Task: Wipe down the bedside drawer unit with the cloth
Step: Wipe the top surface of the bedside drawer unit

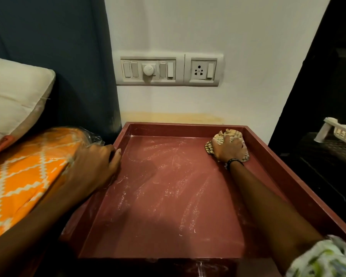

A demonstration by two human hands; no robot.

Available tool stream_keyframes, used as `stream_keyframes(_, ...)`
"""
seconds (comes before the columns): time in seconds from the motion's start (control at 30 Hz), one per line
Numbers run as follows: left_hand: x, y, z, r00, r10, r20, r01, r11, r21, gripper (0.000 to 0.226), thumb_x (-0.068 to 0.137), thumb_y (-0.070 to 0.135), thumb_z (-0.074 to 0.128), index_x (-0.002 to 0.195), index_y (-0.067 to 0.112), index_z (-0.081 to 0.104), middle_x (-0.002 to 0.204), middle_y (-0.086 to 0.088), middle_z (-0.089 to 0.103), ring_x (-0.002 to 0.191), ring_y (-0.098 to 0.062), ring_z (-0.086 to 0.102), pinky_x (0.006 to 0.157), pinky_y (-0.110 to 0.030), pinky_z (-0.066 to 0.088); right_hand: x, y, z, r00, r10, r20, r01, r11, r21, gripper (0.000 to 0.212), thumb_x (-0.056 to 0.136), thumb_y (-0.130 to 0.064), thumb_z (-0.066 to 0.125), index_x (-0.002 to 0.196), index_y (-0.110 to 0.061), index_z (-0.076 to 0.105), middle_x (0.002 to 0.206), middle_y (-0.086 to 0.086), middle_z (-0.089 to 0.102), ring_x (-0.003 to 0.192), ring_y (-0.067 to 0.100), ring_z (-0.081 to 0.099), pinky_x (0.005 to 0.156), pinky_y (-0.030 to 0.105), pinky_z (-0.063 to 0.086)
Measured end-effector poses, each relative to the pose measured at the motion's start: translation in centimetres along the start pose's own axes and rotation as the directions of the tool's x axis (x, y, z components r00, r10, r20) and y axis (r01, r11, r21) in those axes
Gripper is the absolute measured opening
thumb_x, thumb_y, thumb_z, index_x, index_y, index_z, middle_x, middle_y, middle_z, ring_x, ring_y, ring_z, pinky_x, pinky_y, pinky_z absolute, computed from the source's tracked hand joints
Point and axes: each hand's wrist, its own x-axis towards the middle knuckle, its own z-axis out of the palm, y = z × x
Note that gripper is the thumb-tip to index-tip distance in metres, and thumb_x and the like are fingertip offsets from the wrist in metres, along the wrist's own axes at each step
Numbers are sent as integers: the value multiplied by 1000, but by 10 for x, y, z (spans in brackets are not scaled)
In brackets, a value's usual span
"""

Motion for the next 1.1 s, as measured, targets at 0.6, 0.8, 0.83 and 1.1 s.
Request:
stream_keyframes(0.6, -1, -1, 1, 1000, -1, 14, 2, 998, -66, 37, 99, 33, 39, 95, 10, 68, 64, 7, 47, 53, 0, 42, 74, -21, 40, -27, -35, 0, 867, -467, 175, 467, 883, 44, 72, 88, -72, 31, 139, -22, 42, 150, 8, 35, 138, 24, 33, 111, 42, 29)
stream_keyframes(0.8, 5, -2, 2, 1000, -27, -9, 26, 992, -123, 33, 98, 29, 44, 98, 9, 70, 76, 0, 63, 55, -3, 49, 66, -19, 40, -29, -52, 6, 981, -157, 113, 156, 988, 16, 72, 92, -64, 32, 146, -15, 32, 158, 17, 12, 146, 32, 10, 117, 47, 12)
stream_keyframes(0.83, 7, -3, 2, 999, -46, -1, 45, 988, -149, 32, 97, 30, 45, 99, 9, 70, 80, -3, 68, 58, -5, 55, 65, -19, 42, -33, -62, 7, 983, -134, 125, 132, 991, 29, 73, 93, -62, 32, 148, -13, 27, 159, 17, 7, 146, 33, 6, 117, 48, 8)
stream_keyframes(1.1, 13, -5, -2, 994, -106, 29, 109, 972, -206, 27, 94, 23, 53, 104, 7, 72, 93, -9, 74, 68, -11, 61, 55, -10, 35, -64, -140, 26, 962, -217, 164, 210, 976, 58, 74, 93, -60, 32, 148, -12, 23, 157, 16, 13, 144, 35, 11, 115, 53, 9)
